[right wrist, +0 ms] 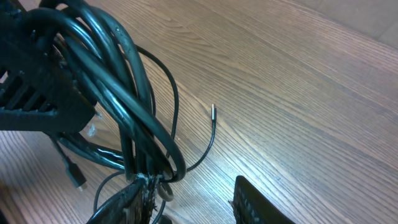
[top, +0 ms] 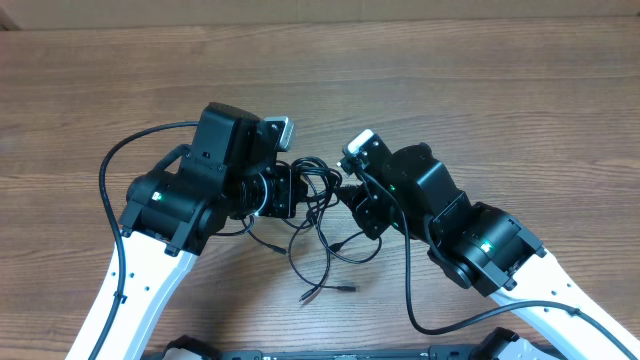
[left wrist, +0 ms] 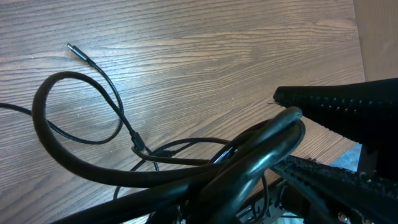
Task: Untangle cables
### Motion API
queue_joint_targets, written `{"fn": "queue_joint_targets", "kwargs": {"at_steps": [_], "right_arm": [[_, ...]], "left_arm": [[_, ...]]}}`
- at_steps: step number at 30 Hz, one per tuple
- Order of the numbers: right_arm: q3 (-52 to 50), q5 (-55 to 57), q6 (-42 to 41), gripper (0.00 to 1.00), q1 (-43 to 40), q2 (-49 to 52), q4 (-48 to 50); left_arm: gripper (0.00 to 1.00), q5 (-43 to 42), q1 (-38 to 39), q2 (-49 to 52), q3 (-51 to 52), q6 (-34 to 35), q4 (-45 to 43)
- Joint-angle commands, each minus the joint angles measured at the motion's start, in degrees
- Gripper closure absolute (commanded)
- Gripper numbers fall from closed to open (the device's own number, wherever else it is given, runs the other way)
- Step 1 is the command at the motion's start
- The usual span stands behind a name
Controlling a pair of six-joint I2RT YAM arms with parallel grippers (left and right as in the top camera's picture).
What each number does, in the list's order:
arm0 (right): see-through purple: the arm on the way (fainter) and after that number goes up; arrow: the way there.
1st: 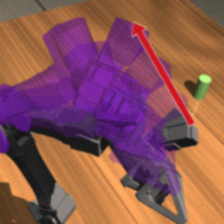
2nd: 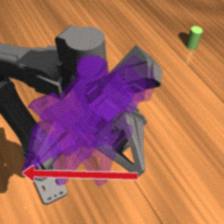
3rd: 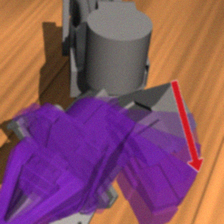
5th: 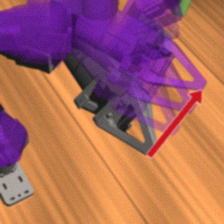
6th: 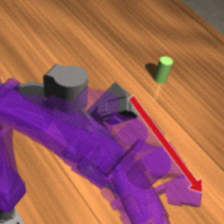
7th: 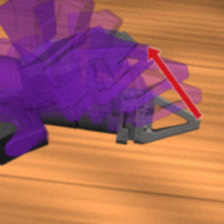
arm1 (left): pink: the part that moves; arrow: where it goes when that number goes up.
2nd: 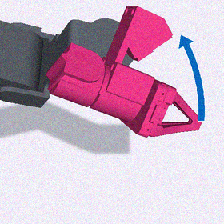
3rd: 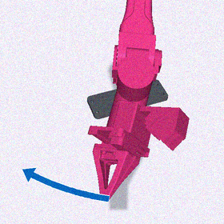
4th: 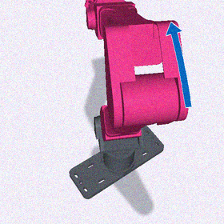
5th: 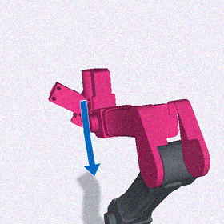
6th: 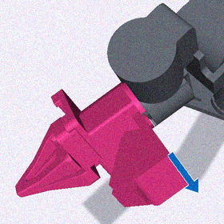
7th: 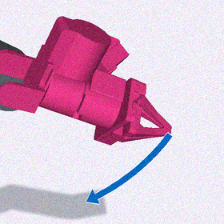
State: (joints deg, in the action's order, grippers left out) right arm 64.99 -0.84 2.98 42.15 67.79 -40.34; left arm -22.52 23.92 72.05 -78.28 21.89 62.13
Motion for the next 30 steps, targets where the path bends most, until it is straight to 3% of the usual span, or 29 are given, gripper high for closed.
{"fn": "queue_joint_targets", "kwargs": {"at_steps": [1,4,11,15,30], "right_arm": [[1.4,2.29,0.07,0.61,0.11,0.07,0.11],[1.4,2.78,0.09,0.61,0.11,0.07,0.11],[1.4,3.28,-0.15,0.61,0.11,0.07,0.15],[1.4,1.97,-0.15,0.62,0.11,0.07,0.63],[1.4,-5.31,-0.46,0.61,0.11,0.07,4.9]], "left_arm": [[0.96,-1.36,0.11,-0.15,-1.7,-2.69,0.04],[0.96,-4.87,0.11,-0.15,-1.7,-6.75,0.31],[0.96,-6.14,0.11,-0.15,-1.7,-7.34,0.26],[0.96,-13.2,0.13,-0.15,-1.7,-7.39,-3.19],[0.96,-13.51,0.13,-0.15,-1.7,-7.3,-3.85]]}}
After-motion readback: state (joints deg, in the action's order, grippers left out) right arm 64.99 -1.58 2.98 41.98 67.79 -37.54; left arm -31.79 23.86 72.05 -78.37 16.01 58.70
